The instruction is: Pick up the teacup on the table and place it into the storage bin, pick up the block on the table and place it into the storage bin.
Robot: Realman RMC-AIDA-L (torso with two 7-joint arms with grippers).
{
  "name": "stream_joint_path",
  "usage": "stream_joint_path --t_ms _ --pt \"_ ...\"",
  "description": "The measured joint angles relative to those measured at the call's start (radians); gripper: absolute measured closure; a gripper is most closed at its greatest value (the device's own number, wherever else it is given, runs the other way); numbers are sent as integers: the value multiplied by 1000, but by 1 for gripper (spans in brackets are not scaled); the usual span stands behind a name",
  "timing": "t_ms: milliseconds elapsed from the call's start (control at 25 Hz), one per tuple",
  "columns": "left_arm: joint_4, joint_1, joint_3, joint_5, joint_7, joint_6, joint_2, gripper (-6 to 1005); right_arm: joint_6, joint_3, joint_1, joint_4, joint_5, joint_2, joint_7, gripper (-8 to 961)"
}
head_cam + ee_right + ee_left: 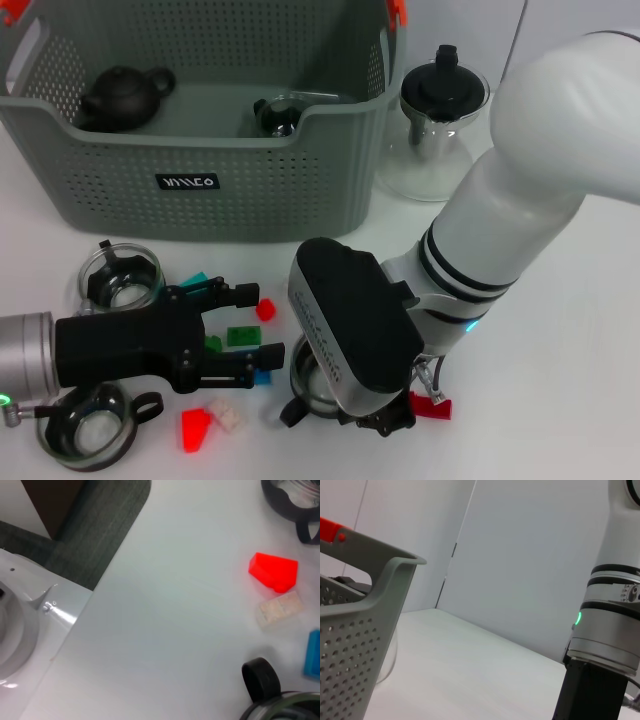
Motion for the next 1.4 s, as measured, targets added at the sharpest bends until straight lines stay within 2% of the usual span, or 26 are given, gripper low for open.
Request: stream_joint_path --t_ms 160,360,600,960,1040,1200,1280,1400 --pt "0 0 0 0 0 0 0 90 -26 22 0 -2 1 -2 10 899" --pt "3 2 0 0 -5 2 4 90 -102 102 -9 -30 -2 -8 27 897" --pt "8 11 -25 0 -4 21 10 90 -285 320 -35 -91 -3 -14 16 898" --pt "11 22 -50 3 -1 26 15 91 -626 732 -64 -224 2 -45 3 897" --pt "11 22 -52 5 0 21 15 91 -650 780 -69 -272 16 -54 15 897" --pt "11 23 -53 7 0 19 15 91 -653 810 -76 -359 82 -71 46 896" --pt "11 23 -53 7 2 18 15 91 -648 844 -63 -388 125 -70 53 896" --pt "10 22 -53 7 8 18 15 91 -607 932 -16 -385 191 -58 58 896"
